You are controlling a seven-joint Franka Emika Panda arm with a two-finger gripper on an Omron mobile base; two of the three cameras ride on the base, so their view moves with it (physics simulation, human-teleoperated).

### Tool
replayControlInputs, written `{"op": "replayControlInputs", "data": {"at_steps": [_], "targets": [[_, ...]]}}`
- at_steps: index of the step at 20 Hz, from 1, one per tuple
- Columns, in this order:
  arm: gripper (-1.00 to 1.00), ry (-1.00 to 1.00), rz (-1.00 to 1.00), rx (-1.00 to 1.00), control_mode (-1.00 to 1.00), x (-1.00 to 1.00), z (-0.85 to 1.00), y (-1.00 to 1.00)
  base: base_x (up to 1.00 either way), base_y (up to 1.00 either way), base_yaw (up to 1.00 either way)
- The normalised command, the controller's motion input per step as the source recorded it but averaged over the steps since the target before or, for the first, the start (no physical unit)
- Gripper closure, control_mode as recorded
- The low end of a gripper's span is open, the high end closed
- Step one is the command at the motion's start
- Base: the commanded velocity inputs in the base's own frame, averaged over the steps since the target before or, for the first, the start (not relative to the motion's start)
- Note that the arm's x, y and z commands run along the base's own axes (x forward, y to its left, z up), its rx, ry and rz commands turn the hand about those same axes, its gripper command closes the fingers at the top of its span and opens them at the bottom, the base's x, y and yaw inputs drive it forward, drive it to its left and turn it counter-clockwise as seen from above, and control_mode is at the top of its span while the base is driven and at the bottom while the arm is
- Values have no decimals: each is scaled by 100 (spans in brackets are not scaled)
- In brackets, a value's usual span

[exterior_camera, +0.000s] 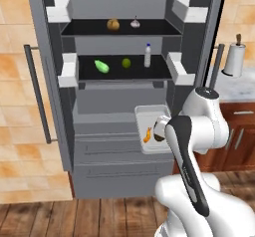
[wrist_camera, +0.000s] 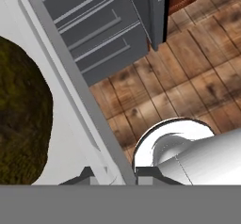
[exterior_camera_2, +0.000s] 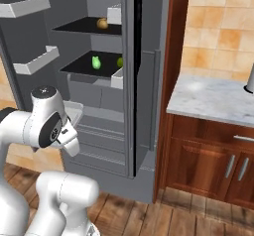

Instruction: Place the tupperware on the top shelf of the fridge. Make space for the tupperware among the existing items by rearranging them on the shelves if needed. Close the fridge door when finished.

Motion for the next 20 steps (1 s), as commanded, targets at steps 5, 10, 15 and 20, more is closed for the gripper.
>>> {"op": "replayControlInputs", "data": {"at_steps": [5, 10, 15, 20], "targets": [[100, 0, 0, 0, 100, 0, 0, 0, 32, 0, 0], [100, 0, 0, 0, 100, 0, 0, 0, 23, 0, 0], [100, 0, 0, 0, 100, 0, 0, 0, 8, 0, 0], [100, 0, 0, 0, 100, 0, 0, 0, 0, 0, 0]]}}
